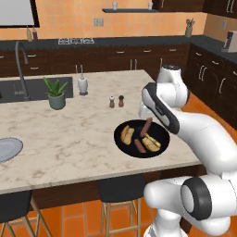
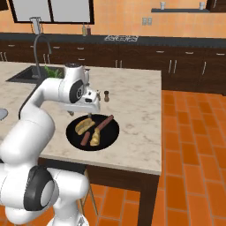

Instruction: Place one bun and one sausage from the bowl on each plate.

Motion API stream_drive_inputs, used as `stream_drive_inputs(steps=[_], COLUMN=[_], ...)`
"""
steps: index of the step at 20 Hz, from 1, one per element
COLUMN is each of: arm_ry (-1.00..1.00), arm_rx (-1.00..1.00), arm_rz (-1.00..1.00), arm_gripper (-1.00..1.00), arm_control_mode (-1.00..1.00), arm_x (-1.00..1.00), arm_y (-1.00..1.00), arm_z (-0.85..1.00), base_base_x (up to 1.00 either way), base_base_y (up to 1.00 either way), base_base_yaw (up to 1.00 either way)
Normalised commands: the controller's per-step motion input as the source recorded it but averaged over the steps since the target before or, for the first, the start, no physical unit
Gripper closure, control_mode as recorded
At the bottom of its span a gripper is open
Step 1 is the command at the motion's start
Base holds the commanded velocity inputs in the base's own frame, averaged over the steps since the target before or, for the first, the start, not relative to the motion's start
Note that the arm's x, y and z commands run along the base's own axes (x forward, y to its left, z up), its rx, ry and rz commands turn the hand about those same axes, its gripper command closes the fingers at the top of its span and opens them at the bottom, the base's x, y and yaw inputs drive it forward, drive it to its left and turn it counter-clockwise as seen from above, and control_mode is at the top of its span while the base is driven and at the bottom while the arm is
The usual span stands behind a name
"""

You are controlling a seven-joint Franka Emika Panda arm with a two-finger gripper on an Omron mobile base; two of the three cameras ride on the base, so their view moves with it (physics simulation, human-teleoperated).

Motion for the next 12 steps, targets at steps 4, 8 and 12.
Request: stream_drive_inputs(steps=[4,8,12], arm_ry=[0.03,0.04,0.03], arm_rx=[0.00,0.00,0.00], arm_rz=[0.04,0.00,0.00], arm_gripper=[-1.00,-1.00,-1.00], arm_control_mode=[-1.00,-1.00,-1.00], arm_x=[0.07,0.08,0.23], arm_y=[-0.09,-0.15,-0.19], arm_z=[-0.59,-0.37,-0.54], base_base_x=[0.00,0.00,0.00], base_base_y=[0.00,0.00,0.00], base_base_yaw=[0.00,0.00,0.00])
